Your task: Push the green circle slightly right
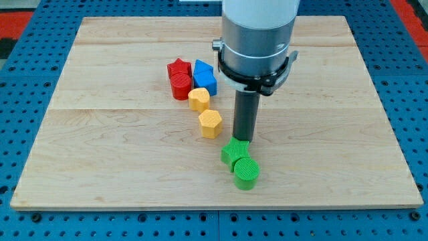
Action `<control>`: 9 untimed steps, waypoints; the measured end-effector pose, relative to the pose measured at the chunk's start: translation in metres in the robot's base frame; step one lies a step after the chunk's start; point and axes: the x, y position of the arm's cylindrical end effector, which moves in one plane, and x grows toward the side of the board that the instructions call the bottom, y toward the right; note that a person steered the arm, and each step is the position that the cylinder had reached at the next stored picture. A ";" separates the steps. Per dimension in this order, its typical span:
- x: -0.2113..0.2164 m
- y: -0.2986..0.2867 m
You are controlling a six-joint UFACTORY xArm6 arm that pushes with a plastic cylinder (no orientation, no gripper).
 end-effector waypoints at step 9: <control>0.109 0.061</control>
